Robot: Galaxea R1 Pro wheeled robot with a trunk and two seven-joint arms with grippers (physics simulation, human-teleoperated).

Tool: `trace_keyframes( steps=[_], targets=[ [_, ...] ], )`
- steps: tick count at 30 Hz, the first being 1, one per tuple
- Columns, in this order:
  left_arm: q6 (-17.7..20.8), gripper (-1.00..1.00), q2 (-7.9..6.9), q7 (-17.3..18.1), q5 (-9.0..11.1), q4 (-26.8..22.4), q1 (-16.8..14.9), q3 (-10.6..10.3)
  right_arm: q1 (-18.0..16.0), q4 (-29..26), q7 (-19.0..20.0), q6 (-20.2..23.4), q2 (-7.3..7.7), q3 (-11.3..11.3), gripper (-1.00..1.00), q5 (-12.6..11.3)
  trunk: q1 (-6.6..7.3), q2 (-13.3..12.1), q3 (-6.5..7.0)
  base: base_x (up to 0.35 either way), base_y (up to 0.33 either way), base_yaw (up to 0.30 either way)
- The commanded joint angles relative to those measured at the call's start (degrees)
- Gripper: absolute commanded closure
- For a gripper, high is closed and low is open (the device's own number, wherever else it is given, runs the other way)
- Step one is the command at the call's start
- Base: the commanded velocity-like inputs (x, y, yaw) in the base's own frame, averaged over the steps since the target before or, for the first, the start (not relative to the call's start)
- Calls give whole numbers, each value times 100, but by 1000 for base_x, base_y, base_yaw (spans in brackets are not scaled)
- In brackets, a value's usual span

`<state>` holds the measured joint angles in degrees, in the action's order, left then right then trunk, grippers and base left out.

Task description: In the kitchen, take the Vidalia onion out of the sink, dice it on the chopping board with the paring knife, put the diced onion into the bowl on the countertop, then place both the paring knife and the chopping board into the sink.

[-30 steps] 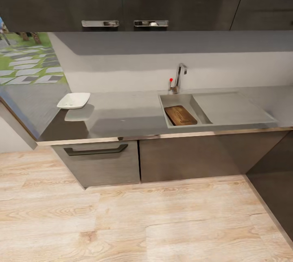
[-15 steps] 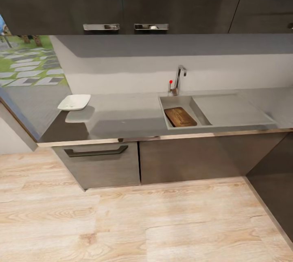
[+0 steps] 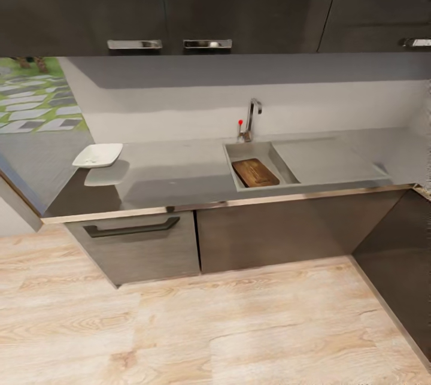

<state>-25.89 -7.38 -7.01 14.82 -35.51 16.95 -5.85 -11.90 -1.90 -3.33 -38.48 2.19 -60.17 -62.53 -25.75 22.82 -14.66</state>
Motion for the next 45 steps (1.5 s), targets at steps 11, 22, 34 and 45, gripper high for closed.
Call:
trace_keyframes(
  steps=[11,22,34,45],
  targets=[
    [-12,-100,-9,-55,30,-8,1,-48,-5,-12,-28,-37,-12,-53,-100,-22,-4,10,58,0,0,-133],
    [-12,-100,-9,-55,30,-8,1,-48,-5,-12,-28,-45,-24,-56,-100,-22,-4,10,145,0,0,-89],
    [-12,-100,-9,-55,30,-8,1,-48,-5,-12,-28,-45,-34,-56,-100,-22,-4,10,254,0,0,-4],
    [-12,-100,-9,-55,30,-8,1,-48,-5,-12,-28,-45,-34,-56,-100,-22,-4,10,354,0,0,0]
  ],
)
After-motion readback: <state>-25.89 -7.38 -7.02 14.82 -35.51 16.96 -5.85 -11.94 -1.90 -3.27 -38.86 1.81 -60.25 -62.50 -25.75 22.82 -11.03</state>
